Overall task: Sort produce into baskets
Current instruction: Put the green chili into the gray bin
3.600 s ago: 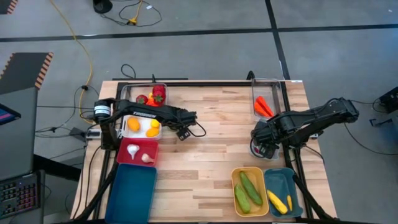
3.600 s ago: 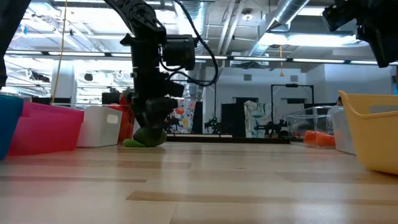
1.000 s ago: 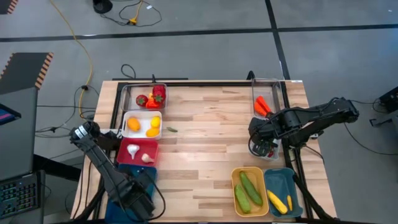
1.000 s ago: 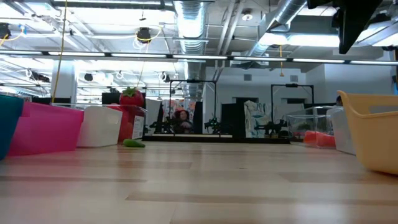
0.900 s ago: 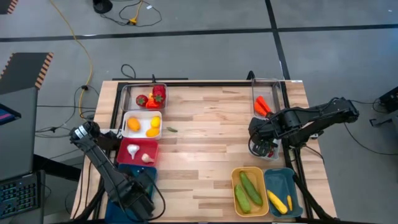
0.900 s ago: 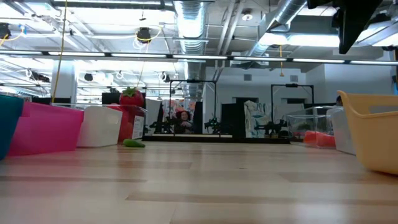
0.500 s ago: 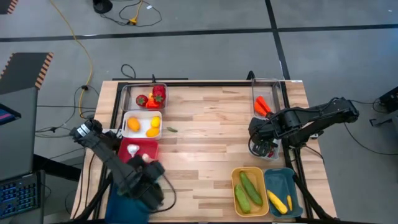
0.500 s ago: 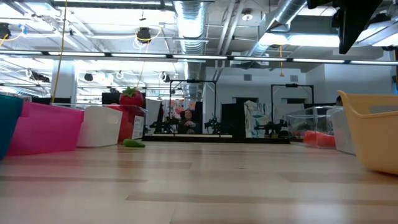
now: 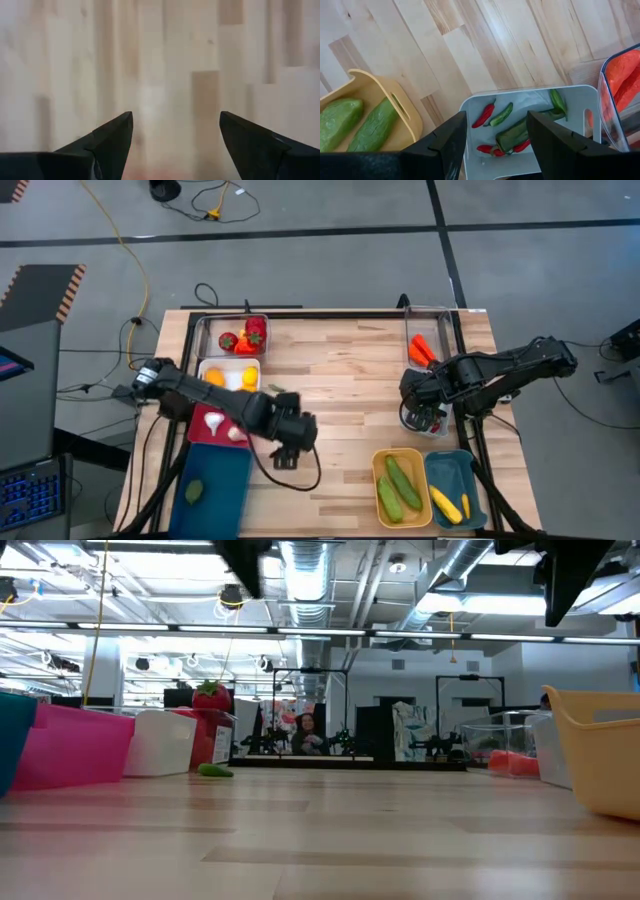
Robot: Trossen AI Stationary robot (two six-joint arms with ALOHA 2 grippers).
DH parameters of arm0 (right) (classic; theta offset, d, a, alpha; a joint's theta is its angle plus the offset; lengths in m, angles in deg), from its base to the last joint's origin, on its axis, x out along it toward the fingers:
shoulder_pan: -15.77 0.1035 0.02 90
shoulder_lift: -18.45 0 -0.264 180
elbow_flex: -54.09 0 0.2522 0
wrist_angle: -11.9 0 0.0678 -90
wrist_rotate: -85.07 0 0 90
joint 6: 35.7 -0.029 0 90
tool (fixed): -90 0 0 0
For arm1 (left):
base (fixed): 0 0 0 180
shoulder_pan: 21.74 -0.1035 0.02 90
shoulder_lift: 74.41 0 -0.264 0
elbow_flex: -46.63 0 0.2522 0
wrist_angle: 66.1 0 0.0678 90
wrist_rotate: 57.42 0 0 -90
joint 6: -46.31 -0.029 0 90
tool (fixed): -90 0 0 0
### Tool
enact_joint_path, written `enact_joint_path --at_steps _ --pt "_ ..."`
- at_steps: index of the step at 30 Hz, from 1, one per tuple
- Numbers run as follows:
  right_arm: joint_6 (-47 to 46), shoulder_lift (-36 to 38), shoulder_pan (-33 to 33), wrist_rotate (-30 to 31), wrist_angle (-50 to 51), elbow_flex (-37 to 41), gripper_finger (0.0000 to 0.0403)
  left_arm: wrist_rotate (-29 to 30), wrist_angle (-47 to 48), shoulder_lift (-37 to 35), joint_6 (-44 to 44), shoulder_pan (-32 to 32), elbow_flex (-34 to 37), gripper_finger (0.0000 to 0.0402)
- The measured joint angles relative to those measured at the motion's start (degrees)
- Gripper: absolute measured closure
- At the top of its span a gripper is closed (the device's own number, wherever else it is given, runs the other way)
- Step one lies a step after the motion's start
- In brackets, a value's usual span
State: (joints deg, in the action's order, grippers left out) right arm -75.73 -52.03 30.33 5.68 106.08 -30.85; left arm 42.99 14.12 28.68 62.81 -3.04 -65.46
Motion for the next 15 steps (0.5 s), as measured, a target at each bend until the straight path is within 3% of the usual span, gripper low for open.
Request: enact_joint_path --at_steps 5,15 --pt "0.0 0.0 0.0 0.0 0.0 0.0 0.0168 2.5 0.2 0.3 -11.6 -6.1 0.3 0.0119" --pt "0.0 0.0 0.0 0.0 0.0 0.0 0.0168 0.1 0.1 0.3 -14.6 -18.7 11.1 0.0147"
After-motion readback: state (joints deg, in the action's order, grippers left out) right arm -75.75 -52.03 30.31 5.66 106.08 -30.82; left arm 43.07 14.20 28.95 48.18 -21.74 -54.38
